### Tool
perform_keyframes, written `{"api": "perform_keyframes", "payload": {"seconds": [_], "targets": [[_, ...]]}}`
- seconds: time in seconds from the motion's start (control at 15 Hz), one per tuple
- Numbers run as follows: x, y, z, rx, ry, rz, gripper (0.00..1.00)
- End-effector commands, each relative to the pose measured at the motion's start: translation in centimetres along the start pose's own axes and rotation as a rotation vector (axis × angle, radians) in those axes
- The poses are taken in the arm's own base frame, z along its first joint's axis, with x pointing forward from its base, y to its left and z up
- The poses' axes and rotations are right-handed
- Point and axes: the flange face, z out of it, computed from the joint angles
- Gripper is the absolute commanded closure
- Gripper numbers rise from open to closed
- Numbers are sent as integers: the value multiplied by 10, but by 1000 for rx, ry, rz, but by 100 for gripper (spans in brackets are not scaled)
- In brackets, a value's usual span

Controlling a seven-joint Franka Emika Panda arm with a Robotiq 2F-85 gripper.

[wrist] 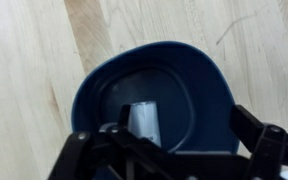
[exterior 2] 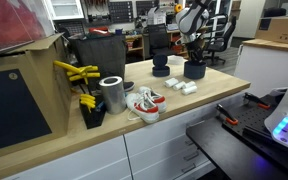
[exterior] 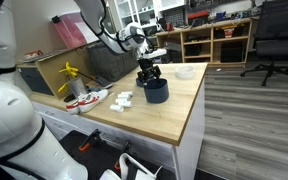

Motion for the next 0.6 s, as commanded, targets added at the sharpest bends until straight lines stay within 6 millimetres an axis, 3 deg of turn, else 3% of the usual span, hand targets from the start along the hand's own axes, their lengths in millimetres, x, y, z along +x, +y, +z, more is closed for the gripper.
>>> {"api": "perform_keyframes", "payload": {"seconds": [0.0,0.33,0.53], "targets": [[2,-2,2,-12,-17,-55,0],[3,-1,6,-35,-28,-85,1],[4,-2,10,-41,-23,-92,8]]}}
